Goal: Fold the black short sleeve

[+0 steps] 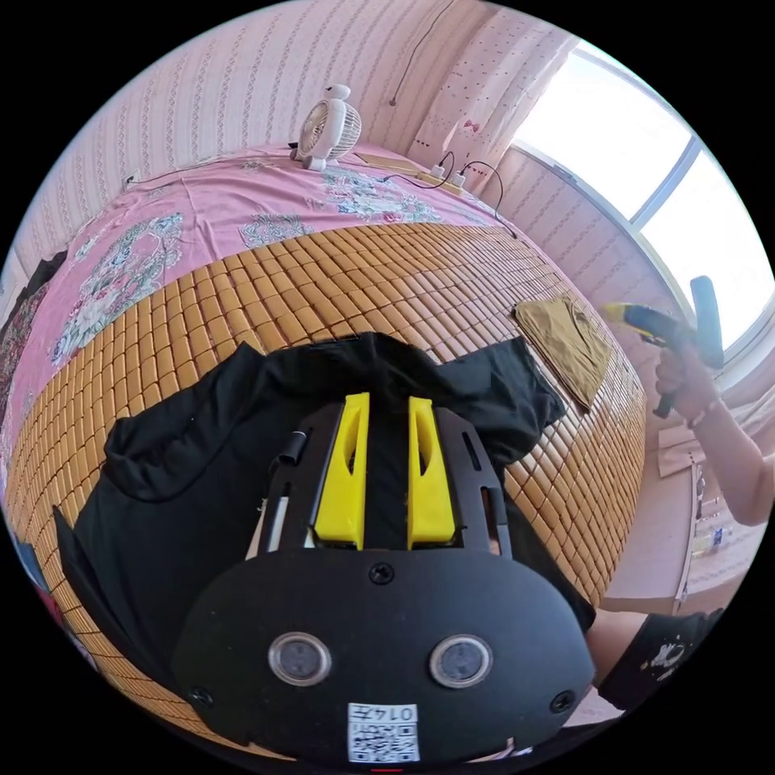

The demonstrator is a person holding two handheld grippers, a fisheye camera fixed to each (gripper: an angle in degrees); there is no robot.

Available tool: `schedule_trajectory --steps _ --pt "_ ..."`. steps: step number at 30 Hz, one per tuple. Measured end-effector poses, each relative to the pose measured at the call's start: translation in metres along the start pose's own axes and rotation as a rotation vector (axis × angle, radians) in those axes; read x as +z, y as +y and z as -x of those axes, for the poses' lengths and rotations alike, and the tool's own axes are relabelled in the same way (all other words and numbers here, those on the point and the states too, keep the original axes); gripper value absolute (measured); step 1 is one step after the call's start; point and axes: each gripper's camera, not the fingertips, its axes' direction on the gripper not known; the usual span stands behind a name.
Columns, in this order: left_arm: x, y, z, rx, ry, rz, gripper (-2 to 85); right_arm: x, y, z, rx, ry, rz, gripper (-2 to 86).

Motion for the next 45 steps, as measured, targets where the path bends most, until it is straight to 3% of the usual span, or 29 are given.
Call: schedule_trajectory --steps 6,9,11,14,17,26,33,38,41,45 --pt "0.043 -0.016 0.003 0.033 -0.047 0.028 8.0 0.082 0.035 -0.008 0.013 0.029 0.262 8.8" --pt "0.074 -0.021 0.003 0.048 -0.076 0.079 7.4 0.095 0.047 -0.009 0.025 0.041 0.304 2.1" --pt "0.08 -0.022 0.001 0.061 -0.088 0.076 7.3 0.078 0.042 -0.015 0.068 -0.092 0.364 1.2" --pt "0.09 -0.023 -0.004 0.078 -0.094 0.1 7.6 0.016 0.038 -0.033 0.185 -0.241 0.294 1.1" --pt "0.095 -0.018 -0.008 0.051 -0.074 0.098 7.7 -0.008 0.048 -0.058 0.245 -0.163 0.319 1.8" --pt "0.08 0.028 -0.111 0.181 0.124 0.057 7.2 0.072 0.023 -0.076 0.246 -0.1 0.26 6.3" --pt "0.143 0.038 -0.204 0.326 0.21 0.122 7.5 0.101 0.024 -0.063 0.142 0.005 0.29 1.5" --pt "0.186 0.026 -0.23 0.389 0.13 0.272 7.2 0.064 0.012 -0.063 0.122 -0.083 0.214 -0.2" --pt "0.184 0.025 -0.221 0.376 0.168 0.275 7.1 0.043 -0.002 -0.073 0.108 -0.092 0.09 -0.3" --pt "0.176 0.026 -0.214 0.343 0.217 0.258 7.2 0.057 -0.011 -0.089 0.109 -0.022 0.073 0.1"
